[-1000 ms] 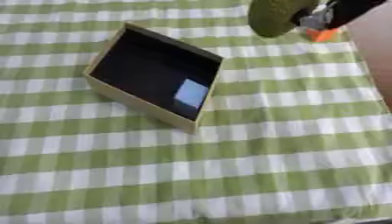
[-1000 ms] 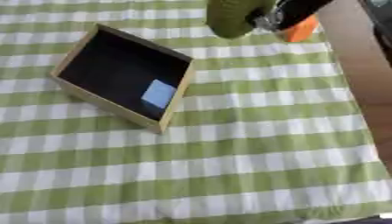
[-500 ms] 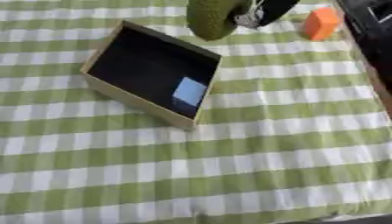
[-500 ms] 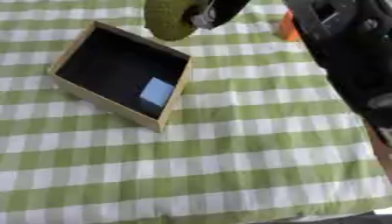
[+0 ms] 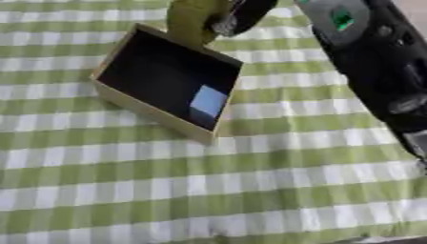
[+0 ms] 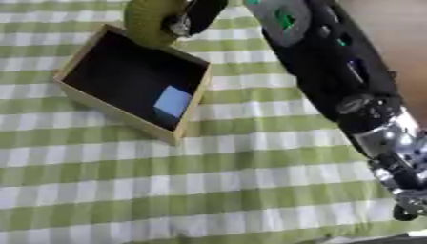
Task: Pick up objects on the table and place them in the box.
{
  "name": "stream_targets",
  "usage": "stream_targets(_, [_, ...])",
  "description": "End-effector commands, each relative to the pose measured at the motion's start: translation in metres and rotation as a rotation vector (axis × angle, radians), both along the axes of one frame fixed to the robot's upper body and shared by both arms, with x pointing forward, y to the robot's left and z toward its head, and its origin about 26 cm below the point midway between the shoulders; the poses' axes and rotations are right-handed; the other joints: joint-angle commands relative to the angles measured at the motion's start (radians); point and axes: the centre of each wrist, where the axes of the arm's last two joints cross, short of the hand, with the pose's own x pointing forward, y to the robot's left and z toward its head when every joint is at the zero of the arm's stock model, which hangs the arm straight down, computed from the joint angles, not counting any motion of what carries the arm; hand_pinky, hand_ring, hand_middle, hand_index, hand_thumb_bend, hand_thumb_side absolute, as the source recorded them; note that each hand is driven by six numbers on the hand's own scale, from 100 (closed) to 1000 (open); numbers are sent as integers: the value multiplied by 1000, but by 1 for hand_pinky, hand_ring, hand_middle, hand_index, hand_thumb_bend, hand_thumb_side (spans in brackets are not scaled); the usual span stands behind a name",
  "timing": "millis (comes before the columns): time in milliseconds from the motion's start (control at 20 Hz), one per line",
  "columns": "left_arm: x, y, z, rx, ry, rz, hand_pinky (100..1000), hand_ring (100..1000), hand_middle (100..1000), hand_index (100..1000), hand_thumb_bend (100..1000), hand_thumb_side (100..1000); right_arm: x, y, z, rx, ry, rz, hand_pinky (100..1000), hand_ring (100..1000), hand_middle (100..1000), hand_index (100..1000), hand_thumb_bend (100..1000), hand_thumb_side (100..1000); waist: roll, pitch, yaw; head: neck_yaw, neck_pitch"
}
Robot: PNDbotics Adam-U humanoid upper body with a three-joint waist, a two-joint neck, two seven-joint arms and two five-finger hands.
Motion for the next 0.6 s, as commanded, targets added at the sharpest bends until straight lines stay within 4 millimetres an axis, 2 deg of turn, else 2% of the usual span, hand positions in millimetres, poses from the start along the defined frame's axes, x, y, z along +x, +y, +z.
stream_targets(50, [-2, -1, 9, 14, -30, -12, 815, 820, 849, 839, 217, 834, 5, 3, 7, 18, -39, -13, 852, 737, 550, 693, 100, 100, -10, -10, 6, -8, -14])
stream_targets(600, [0, -5, 13, 10, -43, -33, 815, 821, 850, 838, 220, 832, 11, 26, -4, 24, -48, -2, 851, 737, 560, 702, 100, 100, -21, -3, 25, -25, -16])
